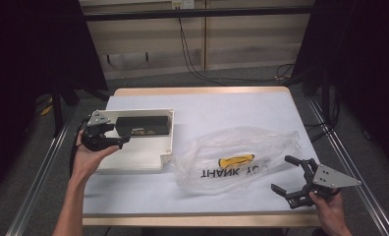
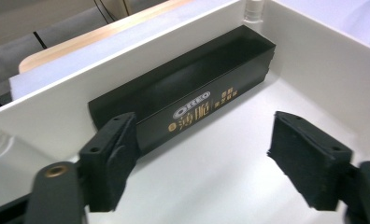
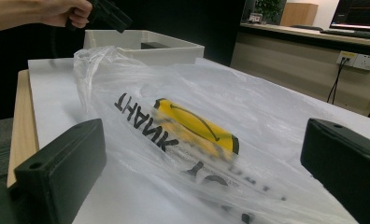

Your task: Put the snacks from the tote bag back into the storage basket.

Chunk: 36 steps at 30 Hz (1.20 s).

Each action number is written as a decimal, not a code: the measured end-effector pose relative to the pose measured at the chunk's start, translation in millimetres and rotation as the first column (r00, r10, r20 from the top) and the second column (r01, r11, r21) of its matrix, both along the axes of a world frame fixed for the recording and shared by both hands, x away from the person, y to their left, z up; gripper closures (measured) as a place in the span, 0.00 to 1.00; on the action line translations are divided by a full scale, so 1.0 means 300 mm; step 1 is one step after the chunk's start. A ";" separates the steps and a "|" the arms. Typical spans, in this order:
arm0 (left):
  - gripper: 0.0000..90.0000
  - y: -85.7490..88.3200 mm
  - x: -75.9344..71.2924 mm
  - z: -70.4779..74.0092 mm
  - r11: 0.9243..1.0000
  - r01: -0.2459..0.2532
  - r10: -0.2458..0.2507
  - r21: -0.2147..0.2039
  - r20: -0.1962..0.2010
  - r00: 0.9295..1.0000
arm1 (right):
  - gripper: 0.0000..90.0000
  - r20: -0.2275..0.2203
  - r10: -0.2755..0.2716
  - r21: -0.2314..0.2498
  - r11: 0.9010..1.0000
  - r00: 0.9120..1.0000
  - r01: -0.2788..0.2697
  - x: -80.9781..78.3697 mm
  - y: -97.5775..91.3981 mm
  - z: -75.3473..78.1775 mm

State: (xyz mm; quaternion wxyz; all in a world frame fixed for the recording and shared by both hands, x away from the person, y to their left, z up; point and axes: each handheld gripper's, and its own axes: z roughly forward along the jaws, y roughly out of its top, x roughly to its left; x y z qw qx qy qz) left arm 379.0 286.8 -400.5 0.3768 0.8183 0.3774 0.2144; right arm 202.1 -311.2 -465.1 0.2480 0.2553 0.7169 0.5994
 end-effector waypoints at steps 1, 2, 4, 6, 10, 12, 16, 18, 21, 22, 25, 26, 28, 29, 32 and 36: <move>0.21 0.012 -0.006 0.003 1.000 -0.011 0.011 -0.002 0.003 1.000 | 0.00 0.002 0.002 -0.001 1.000 1.000 -0.002 0.001 0.000 0.000; 0.17 0.023 -0.012 0.005 1.000 -0.024 0.024 -0.007 0.005 1.000 | 0.00 0.001 0.000 -0.001 1.000 1.000 0.000 0.001 0.000 0.000; 0.15 0.047 -0.027 0.008 0.999 -0.035 0.035 -0.024 0.014 0.999 | 0.00 0.000 0.001 0.002 1.000 1.000 -0.001 0.001 0.001 0.000; 0.12 0.065 -0.048 0.011 0.999 -0.035 0.036 -0.038 0.027 0.999 | 0.00 0.000 -0.002 -0.001 1.000 1.000 0.002 0.000 -0.001 0.000; 0.11 0.088 -0.089 0.013 0.999 -0.033 0.035 -0.025 0.052 0.998 | 0.00 0.000 -0.001 -0.003 1.000 1.000 0.001 0.002 -0.001 0.001; 0.10 0.105 -0.107 0.015 0.999 -0.046 0.047 -0.021 0.063 0.997 | 0.00 0.001 -0.001 -0.002 1.000 1.000 0.001 0.002 0.000 0.000; 0.09 0.141 -0.134 0.020 0.997 -0.073 0.075 -0.028 0.077 0.994 | 0.00 0.001 -0.004 -0.003 1.000 1.000 0.004 0.002 -0.001 0.001; 0.08 0.153 -0.156 0.019 0.995 -0.078 0.084 -0.068 0.087 0.993 | 0.00 0.001 -0.004 -0.002 1.000 1.000 0.004 0.002 -0.002 0.000; 0.05 0.154 -0.198 0.019 0.997 -0.047 0.054 -0.069 0.107 0.993 | 0.00 0.000 -0.007 -0.002 1.000 1.000 0.007 0.002 -0.002 0.001; 0.05 0.154 -0.214 0.019 0.996 -0.042 0.050 -0.073 0.112 0.992 | 0.00 0.000 -0.005 0.000 1.000 1.000 0.005 0.003 -0.001 0.000; 0.04 0.156 -0.258 0.012 0.996 -0.022 0.032 -0.090 0.113 0.993 | 0.00 -0.003 -0.011 -0.001 1.000 1.000 0.011 0.000 -0.003 0.001; 0.04 0.158 -0.272 0.010 0.995 -0.016 0.027 -0.097 0.111 0.993 | 0.00 -0.001 -0.010 0.001 1.000 1.000 0.010 0.000 -0.003 0.002; 0.04 0.158 -0.301 0.003 0.991 -0.037 0.051 -0.128 0.111 0.993 | 0.00 0.001 -0.011 0.001 1.000 1.000 0.011 0.000 -0.004 0.002; 0.04 0.156 -0.317 -0.003 0.990 -0.047 0.064 -0.135 0.119 0.991 | 0.00 -0.001 -0.010 0.001 1.000 1.000 0.010 0.000 -0.003 0.002; 0.04 0.134 -0.361 -0.024 0.988 -0.057 0.078 -0.145 0.140 0.987 | 0.00 -0.003 -0.011 0.000 1.000 1.000 0.011 0.000 -0.003 0.001; 0.04 0.096 -0.416 -0.043 0.983 -0.059 0.089 -0.174 0.171 0.981 | 0.00 0.001 -0.012 0.000 1.000 1.000 0.012 -0.001 -0.004 0.002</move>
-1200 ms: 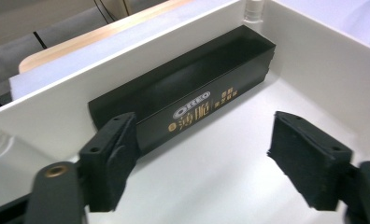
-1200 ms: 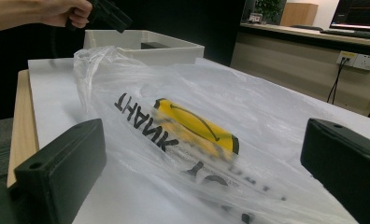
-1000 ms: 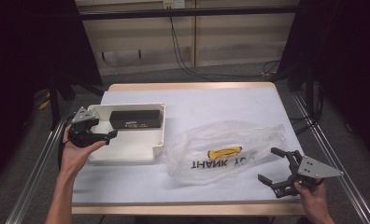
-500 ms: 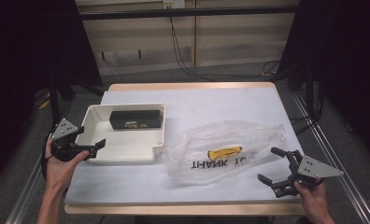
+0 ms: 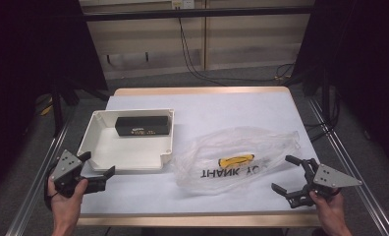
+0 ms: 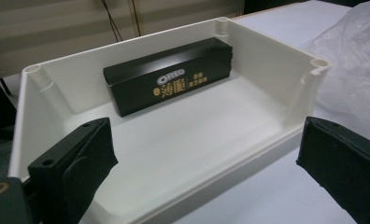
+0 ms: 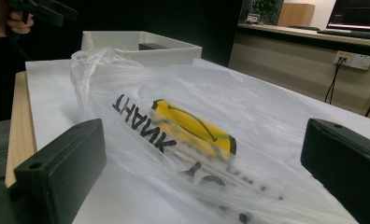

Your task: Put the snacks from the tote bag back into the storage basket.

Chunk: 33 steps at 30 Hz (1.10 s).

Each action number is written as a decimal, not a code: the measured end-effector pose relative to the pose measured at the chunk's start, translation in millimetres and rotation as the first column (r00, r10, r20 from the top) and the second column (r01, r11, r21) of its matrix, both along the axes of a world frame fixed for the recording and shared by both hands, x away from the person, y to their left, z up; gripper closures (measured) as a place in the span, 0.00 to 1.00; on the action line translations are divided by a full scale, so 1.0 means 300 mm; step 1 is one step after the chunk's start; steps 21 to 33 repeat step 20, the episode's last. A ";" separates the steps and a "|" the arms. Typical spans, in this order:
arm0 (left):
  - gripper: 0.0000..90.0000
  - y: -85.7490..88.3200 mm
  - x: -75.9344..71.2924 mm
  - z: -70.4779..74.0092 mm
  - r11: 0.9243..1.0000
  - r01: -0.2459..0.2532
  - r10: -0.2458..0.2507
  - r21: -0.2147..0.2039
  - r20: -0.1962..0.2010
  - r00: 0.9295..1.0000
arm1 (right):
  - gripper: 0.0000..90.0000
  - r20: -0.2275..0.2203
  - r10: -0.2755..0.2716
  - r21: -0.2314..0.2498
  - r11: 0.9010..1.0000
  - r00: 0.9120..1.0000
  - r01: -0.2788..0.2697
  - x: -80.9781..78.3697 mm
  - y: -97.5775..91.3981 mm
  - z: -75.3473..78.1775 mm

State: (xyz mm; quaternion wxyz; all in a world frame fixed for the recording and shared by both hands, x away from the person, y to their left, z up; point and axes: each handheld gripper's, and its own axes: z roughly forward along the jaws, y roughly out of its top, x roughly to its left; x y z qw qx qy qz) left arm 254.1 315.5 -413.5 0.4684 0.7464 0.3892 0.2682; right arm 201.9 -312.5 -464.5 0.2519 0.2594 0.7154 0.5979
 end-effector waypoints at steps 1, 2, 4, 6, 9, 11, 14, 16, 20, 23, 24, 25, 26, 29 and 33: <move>0.04 -0.010 -0.012 -0.005 1.000 -0.011 0.011 -0.010 0.003 1.000 | 0.00 0.002 0.002 0.001 1.000 1.000 -0.002 0.000 -0.001 0.000; 0.04 -0.021 -0.022 -0.012 1.000 -0.015 0.015 -0.018 0.007 1.000 | 0.00 0.002 0.003 0.000 1.000 1.000 -0.003 -0.001 -0.002 0.000; 0.04 -0.039 -0.039 -0.024 1.000 -0.006 0.006 -0.022 0.002 1.000 | 0.00 0.002 0.002 0.001 1.000 1.000 -0.002 -0.002 -0.003 0.000; 0.03 -0.057 -0.051 -0.035 1.000 0.013 -0.013 -0.020 -0.010 1.000 | 0.00 0.000 0.000 0.005 1.000 1.000 0.000 -0.005 -0.005 0.001; 0.03 -0.081 -0.071 -0.050 0.999 0.032 -0.033 -0.035 -0.013 0.999 | 0.00 0.004 -0.003 0.010 1.000 1.000 0.003 -0.007 -0.011 0.001; 0.03 -0.094 -0.080 -0.060 0.998 0.047 -0.048 -0.033 -0.024 0.999 | 0.00 -0.002 -0.008 0.012 1.000 1.000 0.008 -0.008 -0.016 -0.002; 0.03 -0.113 -0.094 -0.078 0.998 0.062 -0.063 -0.030 -0.025 0.998 | 0.00 0.000 -0.006 0.016 1.000 1.000 0.006 -0.007 -0.020 -0.003; 0.03 -0.126 -0.101 -0.089 0.997 0.080 -0.081 -0.008 -0.033 0.996 | 0.00 -0.002 -0.005 0.018 1.000 1.000 0.005 -0.007 -0.018 -0.003; 0.03 -0.122 -0.107 -0.087 0.995 0.102 -0.103 -0.020 -0.020 0.994 | 0.00 0.000 -0.003 0.011 1.000 1.000 0.003 -0.005 -0.018 -0.005; 0.03 -0.122 -0.107 -0.087 0.995 0.102 -0.103 -0.020 -0.020 0.994 | 0.00 0.000 -0.003 0.011 1.000 1.000 0.003 -0.005 -0.018 -0.005; 0.03 -0.122 -0.107 -0.087 0.995 0.102 -0.103 -0.020 -0.020 0.994 | 0.00 0.000 -0.003 0.011 1.000 1.000 0.003 -0.005 -0.018 -0.005; 0.03 -0.122 -0.107 -0.087 0.995 0.102 -0.103 -0.020 -0.020 0.994 | 0.00 0.000 -0.003 0.011 1.000 1.000 0.003 -0.005 -0.018 -0.005; 0.03 -0.122 -0.107 -0.087 0.995 0.102 -0.103 -0.020 -0.020 0.994 | 0.00 0.000 -0.003 0.011 1.000 1.000 0.003 -0.005 -0.018 -0.005; 0.03 -0.122 -0.107 -0.087 0.995 0.102 -0.103 -0.020 -0.020 0.994 | 0.00 0.000 -0.003 0.011 1.000 1.000 0.003 -0.005 -0.018 -0.005; 0.03 -0.122 -0.107 -0.087 0.995 0.102 -0.103 -0.020 -0.020 0.994 | 0.00 0.000 -0.003 0.011 1.000 1.000 0.003 -0.005 -0.018 -0.005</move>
